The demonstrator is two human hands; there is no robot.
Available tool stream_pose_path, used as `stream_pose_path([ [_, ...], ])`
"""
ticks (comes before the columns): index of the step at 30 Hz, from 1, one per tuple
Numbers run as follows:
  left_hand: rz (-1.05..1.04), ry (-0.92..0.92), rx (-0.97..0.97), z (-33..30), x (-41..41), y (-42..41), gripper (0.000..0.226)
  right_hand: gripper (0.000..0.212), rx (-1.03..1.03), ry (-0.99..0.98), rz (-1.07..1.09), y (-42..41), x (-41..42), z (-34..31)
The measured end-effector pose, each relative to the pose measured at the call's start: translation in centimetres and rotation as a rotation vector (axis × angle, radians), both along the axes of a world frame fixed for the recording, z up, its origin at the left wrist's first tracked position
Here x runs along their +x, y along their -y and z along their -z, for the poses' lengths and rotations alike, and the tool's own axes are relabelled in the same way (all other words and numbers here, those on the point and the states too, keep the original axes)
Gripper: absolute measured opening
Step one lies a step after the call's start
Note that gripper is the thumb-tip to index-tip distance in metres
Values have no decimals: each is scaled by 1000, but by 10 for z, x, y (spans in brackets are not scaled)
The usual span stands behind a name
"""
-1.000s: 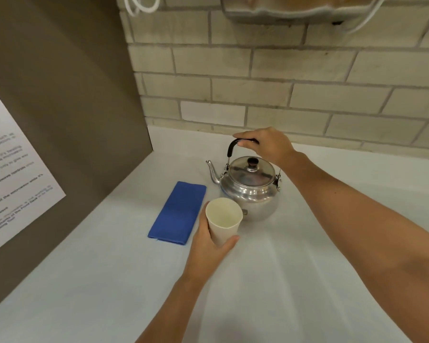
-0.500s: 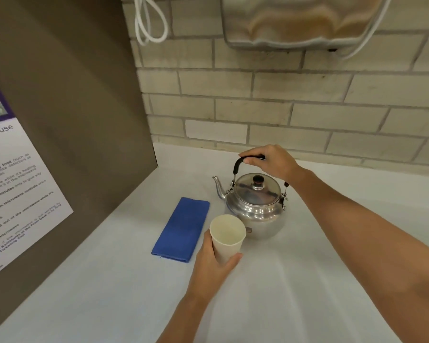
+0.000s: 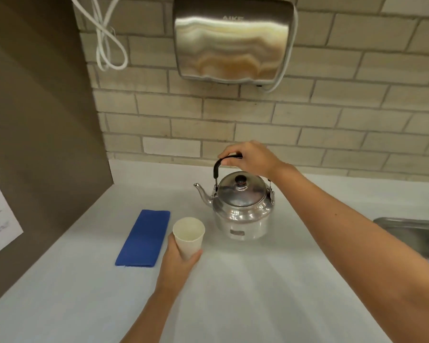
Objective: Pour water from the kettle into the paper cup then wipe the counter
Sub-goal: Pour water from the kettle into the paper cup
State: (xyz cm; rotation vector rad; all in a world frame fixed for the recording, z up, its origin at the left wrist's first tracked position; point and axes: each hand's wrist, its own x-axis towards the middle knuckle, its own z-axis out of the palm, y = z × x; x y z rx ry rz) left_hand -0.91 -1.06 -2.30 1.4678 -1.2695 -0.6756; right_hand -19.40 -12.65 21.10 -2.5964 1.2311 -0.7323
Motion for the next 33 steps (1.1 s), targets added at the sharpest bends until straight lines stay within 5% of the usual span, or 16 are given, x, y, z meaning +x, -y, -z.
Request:
stream_pose_path([
  [16,17,-18,15,-1,0,-1,79,17,-45,-422,0,-68,16,-32],
  [33,4,-8,44,3,1,3,81,21,-52,-607,-48,-85,49,-43],
])
